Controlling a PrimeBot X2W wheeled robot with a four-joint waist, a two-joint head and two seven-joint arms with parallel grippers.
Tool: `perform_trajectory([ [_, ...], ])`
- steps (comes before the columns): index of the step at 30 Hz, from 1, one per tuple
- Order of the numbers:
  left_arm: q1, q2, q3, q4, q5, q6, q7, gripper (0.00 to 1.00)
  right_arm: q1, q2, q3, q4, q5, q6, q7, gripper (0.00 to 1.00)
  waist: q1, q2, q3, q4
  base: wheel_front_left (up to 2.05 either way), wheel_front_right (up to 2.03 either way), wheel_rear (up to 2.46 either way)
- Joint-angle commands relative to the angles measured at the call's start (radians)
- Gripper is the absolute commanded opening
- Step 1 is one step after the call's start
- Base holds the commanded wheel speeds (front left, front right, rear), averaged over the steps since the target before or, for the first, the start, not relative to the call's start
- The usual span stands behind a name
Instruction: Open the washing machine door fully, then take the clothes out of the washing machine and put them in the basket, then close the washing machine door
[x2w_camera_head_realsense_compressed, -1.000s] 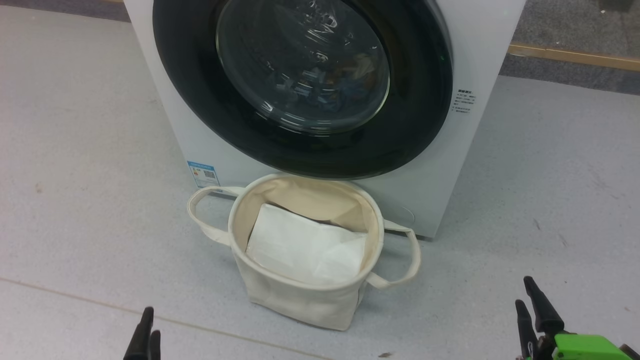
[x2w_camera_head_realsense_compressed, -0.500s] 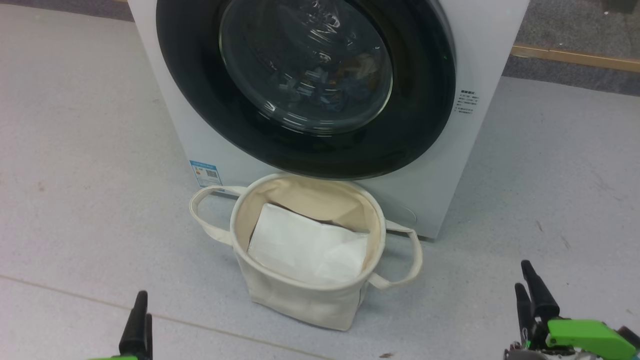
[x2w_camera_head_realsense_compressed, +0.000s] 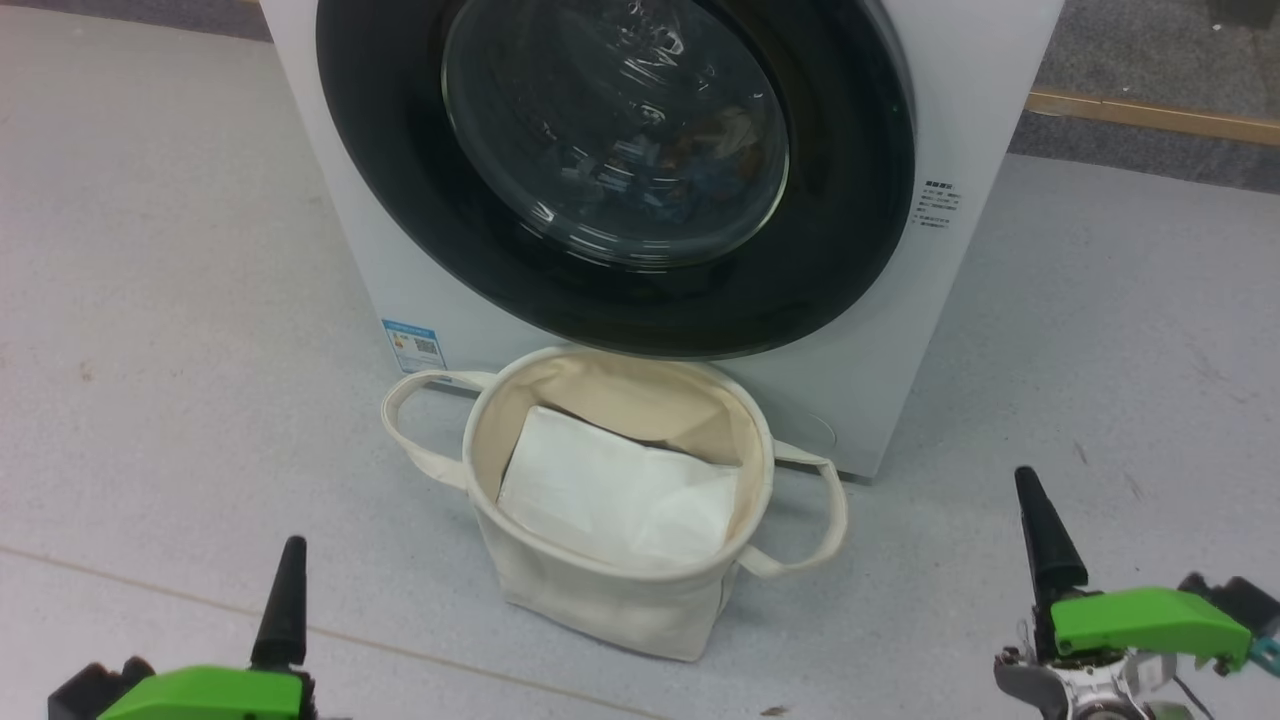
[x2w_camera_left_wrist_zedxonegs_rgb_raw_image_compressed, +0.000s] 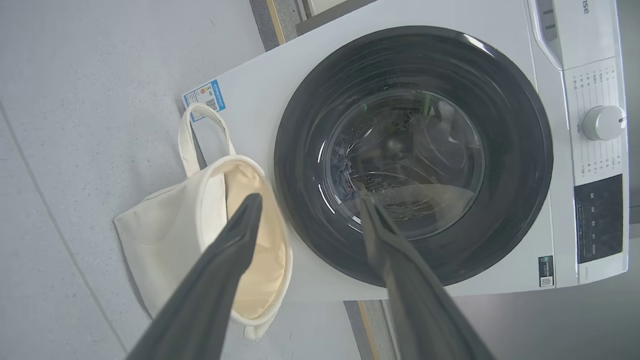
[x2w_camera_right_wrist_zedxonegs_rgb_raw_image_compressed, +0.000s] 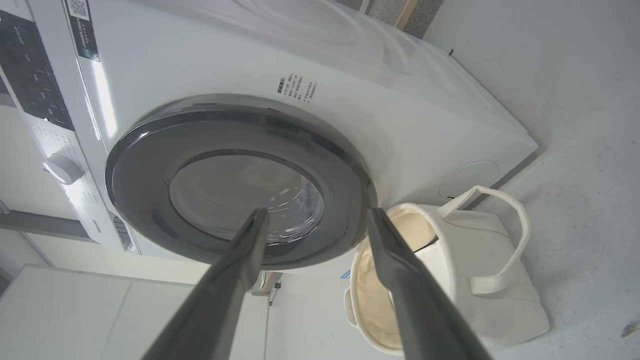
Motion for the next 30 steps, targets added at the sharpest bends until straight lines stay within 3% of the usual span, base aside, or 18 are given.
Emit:
perform_trajectory([
  [1,-0.06,0.033,0.003,-0.042,0.04,0.007,-0.013,1.0,-0.066,-0.006,0.019,-0.047,-0.039,0.002,-0.013,1.0,-0.0001,0.0,0.0,0.001,0.0,0.0,0.0],
  [19,-0.13,0.133,-0.124,-0.051,0.362,0.081,-0.061,1.0,-0.116,-0.008,0.096,-0.105,-0.466,0.003,-0.065,1.0,-0.0001,0.0,-0.005,0.005,0.0,0.0,0.0],
  [30,-0.149,0.169,-0.155,-0.042,0.469,0.105,-0.097,1.0,-0.125,-0.009,0.1,-0.117,-0.634,0.004,-0.097,1.0,-0.0001,0.0,-0.016,0.008,0.0,0.0,0.0],
])
